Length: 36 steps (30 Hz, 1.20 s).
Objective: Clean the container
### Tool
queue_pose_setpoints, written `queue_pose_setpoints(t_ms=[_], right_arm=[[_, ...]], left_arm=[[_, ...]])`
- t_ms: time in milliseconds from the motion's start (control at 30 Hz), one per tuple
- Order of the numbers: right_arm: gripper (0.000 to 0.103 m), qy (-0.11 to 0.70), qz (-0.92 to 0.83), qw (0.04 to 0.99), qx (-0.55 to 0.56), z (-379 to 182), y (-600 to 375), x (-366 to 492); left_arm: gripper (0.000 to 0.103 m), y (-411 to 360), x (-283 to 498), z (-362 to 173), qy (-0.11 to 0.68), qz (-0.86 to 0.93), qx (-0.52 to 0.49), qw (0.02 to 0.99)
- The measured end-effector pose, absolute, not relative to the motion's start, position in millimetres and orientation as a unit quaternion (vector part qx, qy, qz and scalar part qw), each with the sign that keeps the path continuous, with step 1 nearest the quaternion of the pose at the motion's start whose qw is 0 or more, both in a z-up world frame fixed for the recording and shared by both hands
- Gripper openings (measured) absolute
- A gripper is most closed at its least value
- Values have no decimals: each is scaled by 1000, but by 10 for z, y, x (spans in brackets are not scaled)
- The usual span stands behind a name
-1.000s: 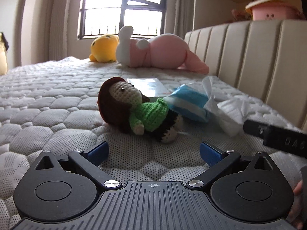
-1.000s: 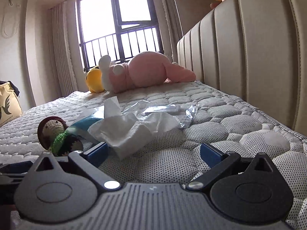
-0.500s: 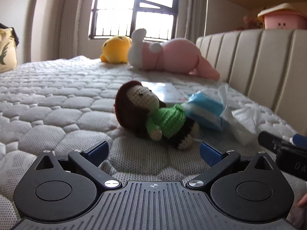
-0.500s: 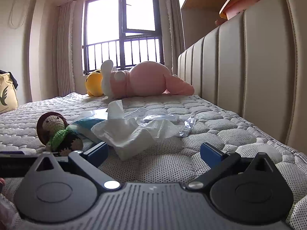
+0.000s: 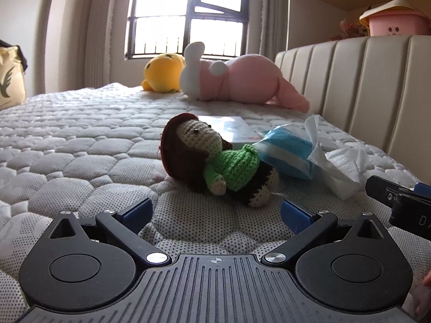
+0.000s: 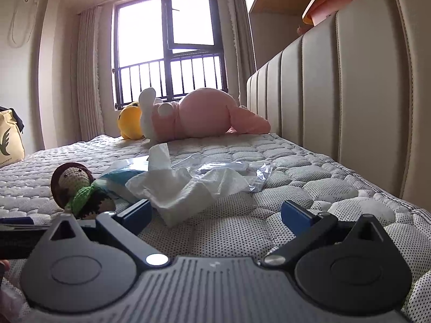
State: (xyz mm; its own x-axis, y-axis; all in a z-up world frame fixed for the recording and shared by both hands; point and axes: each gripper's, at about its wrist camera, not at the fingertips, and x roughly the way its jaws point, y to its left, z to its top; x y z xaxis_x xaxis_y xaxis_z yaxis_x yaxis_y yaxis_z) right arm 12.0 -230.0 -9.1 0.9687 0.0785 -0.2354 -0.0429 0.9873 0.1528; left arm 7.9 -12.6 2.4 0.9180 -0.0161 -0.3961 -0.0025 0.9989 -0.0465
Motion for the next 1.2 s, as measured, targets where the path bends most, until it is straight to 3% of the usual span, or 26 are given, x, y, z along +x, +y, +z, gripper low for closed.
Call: queue_pose_setpoints(t_ms=[1200], right_arm=[[103, 115, 28, 990, 81, -94, -2284, 57]], left_arm=[[103, -139, 75, 13, 202, -5, -10, 979]])
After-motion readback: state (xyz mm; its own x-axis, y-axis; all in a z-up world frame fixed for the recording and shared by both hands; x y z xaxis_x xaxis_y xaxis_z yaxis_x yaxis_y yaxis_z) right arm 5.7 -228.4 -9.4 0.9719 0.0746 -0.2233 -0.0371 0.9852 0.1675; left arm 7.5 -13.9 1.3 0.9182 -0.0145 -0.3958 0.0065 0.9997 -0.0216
